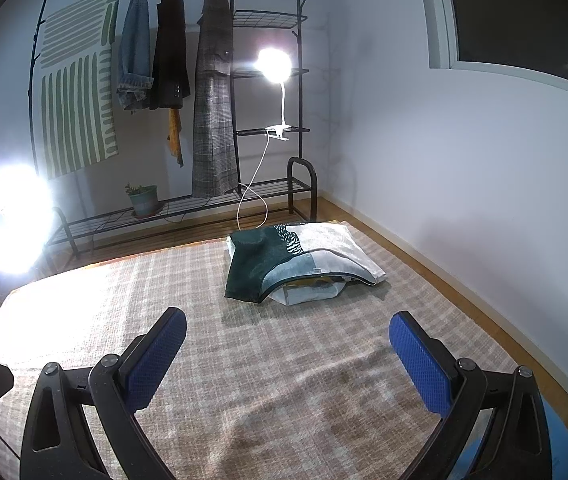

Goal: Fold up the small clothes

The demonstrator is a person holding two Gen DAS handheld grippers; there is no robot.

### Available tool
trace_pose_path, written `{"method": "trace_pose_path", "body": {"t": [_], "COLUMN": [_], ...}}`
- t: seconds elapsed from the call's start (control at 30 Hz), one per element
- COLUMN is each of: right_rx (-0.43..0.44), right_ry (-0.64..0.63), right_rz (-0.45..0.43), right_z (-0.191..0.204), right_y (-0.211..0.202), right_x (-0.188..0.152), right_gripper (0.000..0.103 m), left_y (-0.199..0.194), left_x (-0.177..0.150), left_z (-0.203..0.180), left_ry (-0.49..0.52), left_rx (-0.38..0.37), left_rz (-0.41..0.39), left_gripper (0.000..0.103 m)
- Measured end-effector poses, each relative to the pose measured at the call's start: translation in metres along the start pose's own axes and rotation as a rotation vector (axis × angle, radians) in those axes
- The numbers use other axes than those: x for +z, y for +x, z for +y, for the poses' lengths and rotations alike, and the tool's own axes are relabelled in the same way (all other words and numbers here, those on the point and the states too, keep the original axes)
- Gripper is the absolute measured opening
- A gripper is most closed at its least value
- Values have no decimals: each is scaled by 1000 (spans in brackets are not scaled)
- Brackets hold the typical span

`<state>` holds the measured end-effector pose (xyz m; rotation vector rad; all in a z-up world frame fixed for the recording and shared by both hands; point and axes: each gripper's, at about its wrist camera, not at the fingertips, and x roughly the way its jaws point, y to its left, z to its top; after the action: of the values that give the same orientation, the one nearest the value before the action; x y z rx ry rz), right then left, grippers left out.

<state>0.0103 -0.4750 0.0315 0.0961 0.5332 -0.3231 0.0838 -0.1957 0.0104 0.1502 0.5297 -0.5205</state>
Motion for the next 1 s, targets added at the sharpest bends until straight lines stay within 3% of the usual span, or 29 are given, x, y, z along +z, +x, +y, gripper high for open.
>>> {"method": "trace_pose_path", "body": {"t": [1.0], "right_rx": [-1], "right_ry": [-3], "right_rz": [-1], "right_z": [0], "right_y": [-1], "right_x": [1], "right_gripper": [103], "left_y": [0], "left_x": [1], "left_z": [-4], "left_ry": [1], "left_rx": [5], "left_rz": [-5], "left_gripper": [103]}}
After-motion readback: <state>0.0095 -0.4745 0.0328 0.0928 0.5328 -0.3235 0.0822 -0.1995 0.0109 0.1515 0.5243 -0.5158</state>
